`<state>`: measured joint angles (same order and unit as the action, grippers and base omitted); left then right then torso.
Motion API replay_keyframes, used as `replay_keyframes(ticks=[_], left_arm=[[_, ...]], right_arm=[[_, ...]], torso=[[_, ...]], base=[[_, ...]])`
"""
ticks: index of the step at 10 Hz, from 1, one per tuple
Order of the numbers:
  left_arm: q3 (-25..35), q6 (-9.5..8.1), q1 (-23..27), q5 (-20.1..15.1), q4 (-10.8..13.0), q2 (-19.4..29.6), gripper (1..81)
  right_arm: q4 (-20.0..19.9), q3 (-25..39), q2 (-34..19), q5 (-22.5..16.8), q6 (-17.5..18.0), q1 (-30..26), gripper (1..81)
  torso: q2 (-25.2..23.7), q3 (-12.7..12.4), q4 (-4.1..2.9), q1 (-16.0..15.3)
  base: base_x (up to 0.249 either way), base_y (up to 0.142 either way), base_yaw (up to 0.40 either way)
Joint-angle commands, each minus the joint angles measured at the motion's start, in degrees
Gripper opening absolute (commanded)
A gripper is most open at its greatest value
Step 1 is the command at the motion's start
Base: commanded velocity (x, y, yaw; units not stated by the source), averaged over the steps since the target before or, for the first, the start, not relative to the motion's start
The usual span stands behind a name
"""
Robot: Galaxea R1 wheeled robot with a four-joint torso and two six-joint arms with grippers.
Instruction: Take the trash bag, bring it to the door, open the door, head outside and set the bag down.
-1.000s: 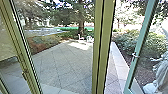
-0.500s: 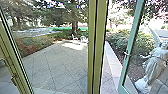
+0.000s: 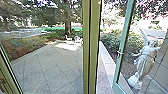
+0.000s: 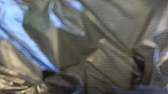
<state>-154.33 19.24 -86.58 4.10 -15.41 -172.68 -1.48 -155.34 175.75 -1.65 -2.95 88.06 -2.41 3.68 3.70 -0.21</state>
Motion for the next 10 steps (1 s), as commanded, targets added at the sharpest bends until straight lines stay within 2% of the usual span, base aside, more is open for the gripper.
replay_keyframes(ticks=[1,3,10], left_arm=[[0.1,0.19,3.0,-3.5,0.5,0.1,1.0],[0.2,0.19,3.0,-3.5,0.4,0.1,1.0],[0.2,0.10,3.0,-3.4,0.4,-0.1,1.0]], right_arm=[[0.2,0.4,0.7,-3.3,0.0,-2.7,81.1],[0.2,0.4,0.7,-3.3,0.0,-2.6,81.1],[0.3,0.4,0.9,-3.4,-0.1,-2.7,81.1]], torso=[[0.0,0.0,0.00,0.0],[0.0,0.0,0.00,0.0],[0.0,0.0,0.02,0.0]], base=[[0.000,0.000,-0.158],[0.000,0.000,-0.140],[0.000,0.000,0.000]])
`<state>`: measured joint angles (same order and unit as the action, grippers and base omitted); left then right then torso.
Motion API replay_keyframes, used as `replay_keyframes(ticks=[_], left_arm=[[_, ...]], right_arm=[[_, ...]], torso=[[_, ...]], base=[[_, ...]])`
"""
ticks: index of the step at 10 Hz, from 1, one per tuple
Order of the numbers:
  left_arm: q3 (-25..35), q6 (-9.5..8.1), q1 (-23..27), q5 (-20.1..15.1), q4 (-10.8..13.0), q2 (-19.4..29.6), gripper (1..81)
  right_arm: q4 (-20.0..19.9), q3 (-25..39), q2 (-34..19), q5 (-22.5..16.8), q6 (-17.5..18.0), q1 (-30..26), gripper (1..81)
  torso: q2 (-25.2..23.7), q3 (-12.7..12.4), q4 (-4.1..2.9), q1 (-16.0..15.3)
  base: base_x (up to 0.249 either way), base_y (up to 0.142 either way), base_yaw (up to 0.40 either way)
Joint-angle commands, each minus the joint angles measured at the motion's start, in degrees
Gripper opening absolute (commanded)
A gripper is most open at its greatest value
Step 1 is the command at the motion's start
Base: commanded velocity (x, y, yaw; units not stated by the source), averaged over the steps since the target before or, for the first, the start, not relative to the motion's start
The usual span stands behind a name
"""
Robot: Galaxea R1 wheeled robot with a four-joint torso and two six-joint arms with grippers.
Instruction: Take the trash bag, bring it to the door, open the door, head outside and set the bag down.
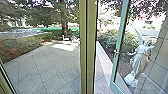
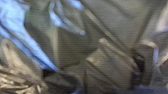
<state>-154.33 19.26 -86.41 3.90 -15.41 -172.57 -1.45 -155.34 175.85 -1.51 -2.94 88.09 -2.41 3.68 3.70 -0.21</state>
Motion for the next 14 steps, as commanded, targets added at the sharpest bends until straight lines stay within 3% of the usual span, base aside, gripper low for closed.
replay_keyframes(ticks=[1,6,14], left_arm=[[0.1,0.07,2.9,-3.0,0.4,-0.2,1.0],[0.1,0.07,2.9,-2.9,0.6,-0.1,1.0],[0.2,0.07,2.9,-3.0,0.7,-0.2,1.0]], right_arm=[[0.4,0.4,0.8,-3.6,-0.1,-2.6,81.1],[0.4,0.4,0.9,-3.8,-0.1,-2.6,81.1],[0.3,0.2,0.9,-3.8,-0.1,-2.6,81.1]], torso=[[0.0,0.0,0.02,0.0],[0.0,0.0,0.00,0.0],[0.0,0.0,0.00,0.0]], base=[[0.000,0.000,0.000],[0.000,0.000,0.000],[0.000,-0.071,0.000]])
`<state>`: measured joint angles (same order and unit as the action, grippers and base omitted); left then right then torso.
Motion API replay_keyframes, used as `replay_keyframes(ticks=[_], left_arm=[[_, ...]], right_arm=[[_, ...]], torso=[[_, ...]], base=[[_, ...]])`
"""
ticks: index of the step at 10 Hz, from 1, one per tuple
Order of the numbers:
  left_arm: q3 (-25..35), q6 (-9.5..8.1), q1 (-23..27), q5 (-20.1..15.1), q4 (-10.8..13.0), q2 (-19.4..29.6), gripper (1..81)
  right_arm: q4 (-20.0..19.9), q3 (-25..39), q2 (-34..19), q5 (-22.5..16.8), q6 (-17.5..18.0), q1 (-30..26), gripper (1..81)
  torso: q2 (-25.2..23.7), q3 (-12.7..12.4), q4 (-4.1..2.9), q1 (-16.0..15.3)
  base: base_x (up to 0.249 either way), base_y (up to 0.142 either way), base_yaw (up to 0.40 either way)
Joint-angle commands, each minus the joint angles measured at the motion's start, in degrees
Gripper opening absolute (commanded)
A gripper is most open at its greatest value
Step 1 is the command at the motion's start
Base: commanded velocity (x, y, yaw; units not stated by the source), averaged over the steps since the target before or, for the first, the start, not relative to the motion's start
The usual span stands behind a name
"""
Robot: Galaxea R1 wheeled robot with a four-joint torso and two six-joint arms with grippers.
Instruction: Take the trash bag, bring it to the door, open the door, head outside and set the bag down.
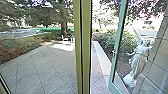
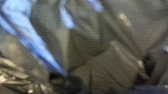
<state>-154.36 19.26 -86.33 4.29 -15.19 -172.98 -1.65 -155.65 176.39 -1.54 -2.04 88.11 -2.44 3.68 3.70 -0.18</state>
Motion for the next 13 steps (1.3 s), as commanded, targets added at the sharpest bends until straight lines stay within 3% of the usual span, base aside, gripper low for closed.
replay_keyframes(ticks=[1,13], left_arm=[[0.2,0.16,2.8,-3.4,0.5,0.2,1.0],[0.2,0.16,2.8,-3.4,0.6,-0.2,1.0]], right_arm=[[0.5,0.5,0.4,-3.7,-1.0,-2.5,81.1],[0.3,0.1,0.2,-3.1,-1.0,-1.1,81.1]], torso=[[0.0,0.0,0.00,0.0],[0.0,0.0,-0.02,0.0]], base=[[0.000,-0.074,0.000],[0.000,-0.107,0.000]])
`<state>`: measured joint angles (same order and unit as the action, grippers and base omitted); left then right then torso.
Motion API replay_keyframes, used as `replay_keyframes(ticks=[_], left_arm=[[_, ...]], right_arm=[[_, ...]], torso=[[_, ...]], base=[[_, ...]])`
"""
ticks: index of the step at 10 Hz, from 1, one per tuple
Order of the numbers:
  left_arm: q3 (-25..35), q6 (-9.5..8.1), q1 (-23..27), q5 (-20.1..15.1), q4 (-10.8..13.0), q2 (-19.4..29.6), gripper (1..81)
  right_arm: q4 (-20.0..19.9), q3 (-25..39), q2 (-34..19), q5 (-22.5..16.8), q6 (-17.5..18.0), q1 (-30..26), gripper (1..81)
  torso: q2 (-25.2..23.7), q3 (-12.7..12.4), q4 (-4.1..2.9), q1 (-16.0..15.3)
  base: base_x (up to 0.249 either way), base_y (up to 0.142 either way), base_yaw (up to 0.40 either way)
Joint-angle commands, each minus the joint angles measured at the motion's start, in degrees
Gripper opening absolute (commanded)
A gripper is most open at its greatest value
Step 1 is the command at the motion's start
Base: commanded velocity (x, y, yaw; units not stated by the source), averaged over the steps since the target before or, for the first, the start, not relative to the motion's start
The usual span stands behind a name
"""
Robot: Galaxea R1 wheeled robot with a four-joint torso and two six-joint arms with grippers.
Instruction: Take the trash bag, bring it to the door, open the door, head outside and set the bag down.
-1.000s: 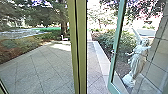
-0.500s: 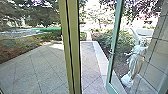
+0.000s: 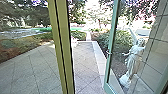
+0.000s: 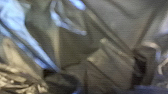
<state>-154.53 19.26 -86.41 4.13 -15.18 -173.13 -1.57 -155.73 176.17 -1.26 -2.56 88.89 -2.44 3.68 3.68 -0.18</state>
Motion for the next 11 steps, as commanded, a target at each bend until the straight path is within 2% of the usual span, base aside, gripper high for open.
replay_keyframes(ticks=[1,11], left_arm=[[0.4,0.16,2.9,-3.3,0.6,0.0,1.0],[0.3,0.16,2.9,-3.3,0.6,0.0,1.0]], right_arm=[[0.3,0.2,0.5,-3.4,-0.4,-1.9,81.1],[0.5,0.2,0.6,-3.6,-0.5,-2.2,81.1]], torso=[[0.0,0.0,0.00,0.0],[0.0,0.0,0.00,0.0]], base=[[0.000,-0.122,0.000],[0.000,-0.120,0.000]])
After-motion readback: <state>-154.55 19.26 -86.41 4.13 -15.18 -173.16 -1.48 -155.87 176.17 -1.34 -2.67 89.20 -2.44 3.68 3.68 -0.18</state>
